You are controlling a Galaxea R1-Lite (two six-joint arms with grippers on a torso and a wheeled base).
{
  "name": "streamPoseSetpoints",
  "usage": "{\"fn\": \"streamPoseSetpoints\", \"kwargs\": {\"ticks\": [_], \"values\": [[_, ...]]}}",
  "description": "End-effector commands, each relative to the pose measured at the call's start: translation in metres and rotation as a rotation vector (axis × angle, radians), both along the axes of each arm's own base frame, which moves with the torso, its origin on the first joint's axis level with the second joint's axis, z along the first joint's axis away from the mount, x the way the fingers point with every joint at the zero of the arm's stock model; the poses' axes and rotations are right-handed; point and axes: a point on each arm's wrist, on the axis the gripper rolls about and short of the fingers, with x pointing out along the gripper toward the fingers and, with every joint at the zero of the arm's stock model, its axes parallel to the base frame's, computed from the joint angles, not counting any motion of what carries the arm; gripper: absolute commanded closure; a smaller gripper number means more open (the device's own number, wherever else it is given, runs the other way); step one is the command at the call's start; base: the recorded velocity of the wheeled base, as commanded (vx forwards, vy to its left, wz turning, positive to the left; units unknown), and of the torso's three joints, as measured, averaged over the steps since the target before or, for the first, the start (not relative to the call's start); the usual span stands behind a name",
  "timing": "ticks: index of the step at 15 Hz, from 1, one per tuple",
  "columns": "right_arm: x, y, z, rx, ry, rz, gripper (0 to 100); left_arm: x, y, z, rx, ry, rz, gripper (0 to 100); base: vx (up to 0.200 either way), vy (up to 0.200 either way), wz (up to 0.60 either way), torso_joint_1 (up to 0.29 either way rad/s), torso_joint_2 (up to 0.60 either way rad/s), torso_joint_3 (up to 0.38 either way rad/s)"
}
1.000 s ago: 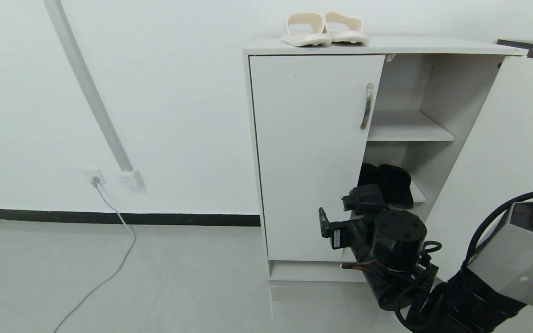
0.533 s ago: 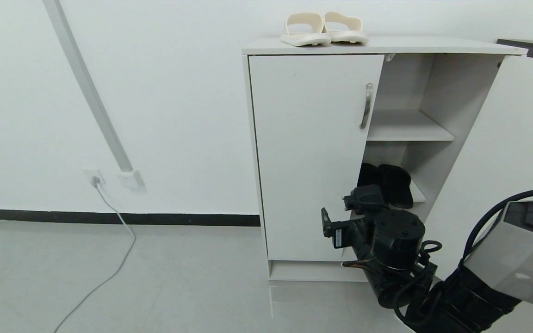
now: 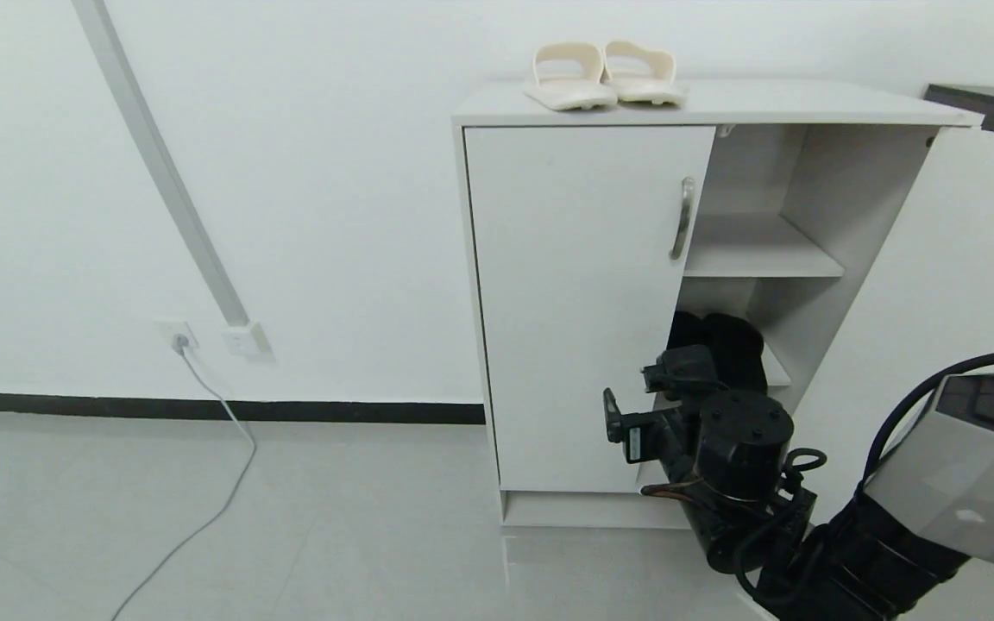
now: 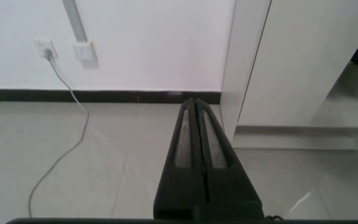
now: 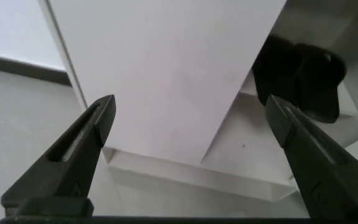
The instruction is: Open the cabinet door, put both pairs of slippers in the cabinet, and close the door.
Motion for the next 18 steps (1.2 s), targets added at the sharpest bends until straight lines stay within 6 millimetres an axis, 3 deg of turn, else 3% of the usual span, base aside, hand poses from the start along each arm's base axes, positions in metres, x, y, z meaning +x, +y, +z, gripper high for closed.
{"fn": "streamPoseSetpoints", "kwargs": {"ticks": [1,18], "values": [[-0.0005,0.0009,-0.0008,-0.003,0.002,0.003,0,0.0001,0.0000,-0.0001,0.000,0.002,0.001,100,0.000,0.000,0.00,0.041,-0.55,-0.349],[-0.0017,-0.0003,-0.0021,-0.009,0.008,0.003,0,0.0001,0.0000,-0.0001,0.000,0.002,0.001,100,0.000,0.000,0.00,0.156,-0.48,-0.326]]}}
